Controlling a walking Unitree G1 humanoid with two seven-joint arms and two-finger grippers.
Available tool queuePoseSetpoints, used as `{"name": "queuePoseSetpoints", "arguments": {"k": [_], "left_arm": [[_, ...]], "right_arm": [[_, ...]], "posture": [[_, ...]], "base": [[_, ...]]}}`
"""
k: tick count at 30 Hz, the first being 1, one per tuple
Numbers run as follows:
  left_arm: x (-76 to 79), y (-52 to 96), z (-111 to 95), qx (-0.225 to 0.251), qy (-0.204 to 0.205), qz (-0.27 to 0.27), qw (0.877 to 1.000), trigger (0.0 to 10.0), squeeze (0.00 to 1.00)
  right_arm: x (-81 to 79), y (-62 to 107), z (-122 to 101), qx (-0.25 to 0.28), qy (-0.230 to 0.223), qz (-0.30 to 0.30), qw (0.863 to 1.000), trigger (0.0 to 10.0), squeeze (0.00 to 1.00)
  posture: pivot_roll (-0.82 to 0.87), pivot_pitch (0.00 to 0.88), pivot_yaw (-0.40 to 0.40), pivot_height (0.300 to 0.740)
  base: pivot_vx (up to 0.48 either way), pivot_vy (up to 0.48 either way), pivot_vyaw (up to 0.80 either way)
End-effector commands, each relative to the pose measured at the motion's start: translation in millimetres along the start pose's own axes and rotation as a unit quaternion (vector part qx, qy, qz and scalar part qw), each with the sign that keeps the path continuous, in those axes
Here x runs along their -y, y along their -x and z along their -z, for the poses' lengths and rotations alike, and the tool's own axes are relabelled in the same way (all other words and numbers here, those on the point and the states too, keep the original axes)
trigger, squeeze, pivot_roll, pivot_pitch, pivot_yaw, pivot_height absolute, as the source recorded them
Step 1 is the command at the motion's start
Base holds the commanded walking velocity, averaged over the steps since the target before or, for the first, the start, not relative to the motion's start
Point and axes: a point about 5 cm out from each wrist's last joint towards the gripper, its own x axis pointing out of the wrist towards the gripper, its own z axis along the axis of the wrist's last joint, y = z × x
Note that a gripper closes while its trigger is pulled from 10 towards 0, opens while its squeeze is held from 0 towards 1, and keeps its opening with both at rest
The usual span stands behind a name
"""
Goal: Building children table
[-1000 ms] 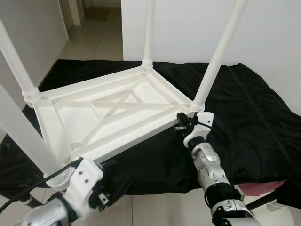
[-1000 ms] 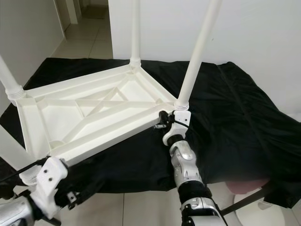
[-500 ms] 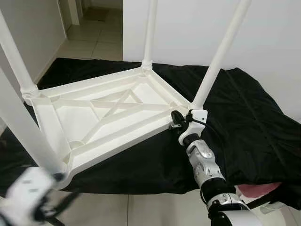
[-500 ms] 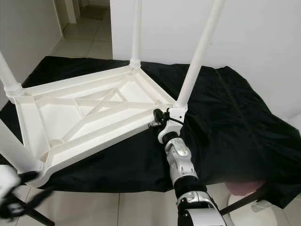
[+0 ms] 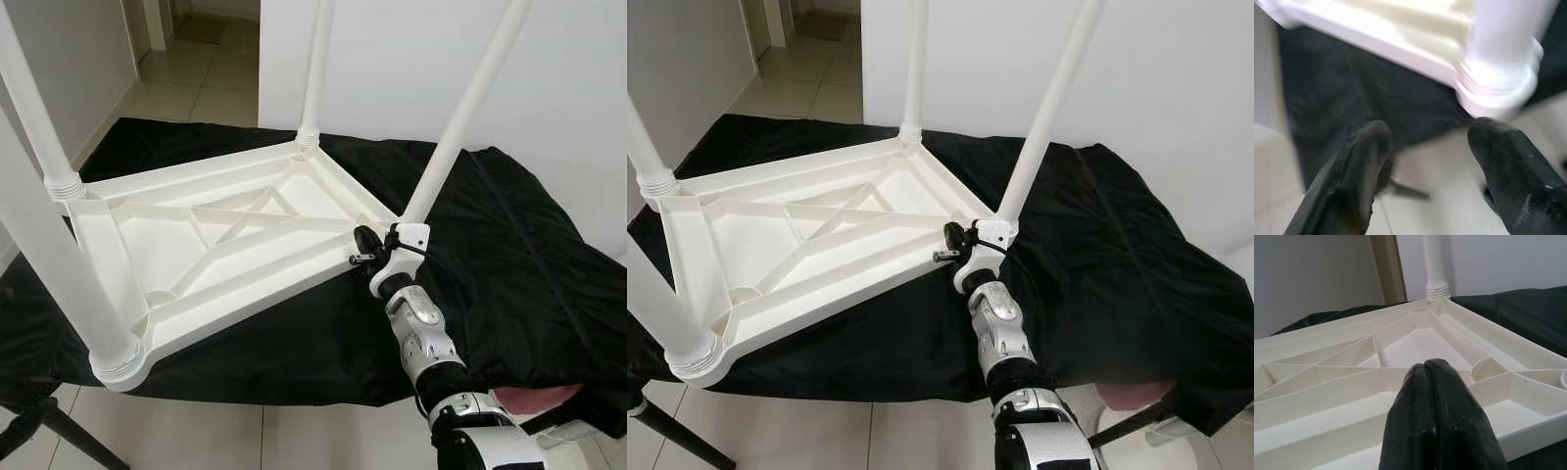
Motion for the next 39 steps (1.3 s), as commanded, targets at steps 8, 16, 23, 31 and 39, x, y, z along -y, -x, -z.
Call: {"name": "queuePoseSetpoints", "arguments": {"k": [8, 16, 23, 31, 39], "left_arm": [[-30.1, -23.2, -20.8, 0.173, 0.064, -0.202, 0.962, 10.0, 0.0], [-16.5, -41.9, -24.4, 0.199, 0.089, -0.17, 0.961, 10.0, 0.0], [-10.9, -56.9, -24.0, 0.217, 0.121, -0.166, 0.954, 10.0, 0.0], [31.7, -96.6, -14.1, 0.21, 0.171, -0.083, 0.959, 10.0, 0.0], [74.3, -120.8, -14.6, 0.2, 0.188, 0.0, 0.962, 10.0, 0.0]], "right_arm": [[3.6, 4.6, 4.1, 0.0, 0.0, 0.009, 1.0, 10.0, 0.0], [7.2, 8.5, 5.3, 0.0, 0.004, 0.017, 1.0, 10.0, 0.0], [10.1, 10.1, 5.0, 0.004, 0.009, 0.033, 0.999, 10.0, 0.0], [39.7, 26.4, 18.2, -0.033, 0.058, 0.207, 0.976, 10.0, 0.0], [49.1, 32.1, 32.8, -0.083, 0.033, 0.261, 0.961, 10.0, 0.0]], "posture": [[0.27, 0.033, -0.077, 0.74], [0.24, 0.038, -0.068, 0.74], [0.23, 0.039, -0.059, 0.74], [0.2, 0.038, -0.045, 0.74], [0.19, 0.043, -0.047, 0.74]], "base": [[0.0, 0.0, 0.0], [0.0, 0.0, 0.0], [0.0, 0.0, 0.0], [0.0, 0.0, 0.0], [0.0, 0.0, 0.0]]}}
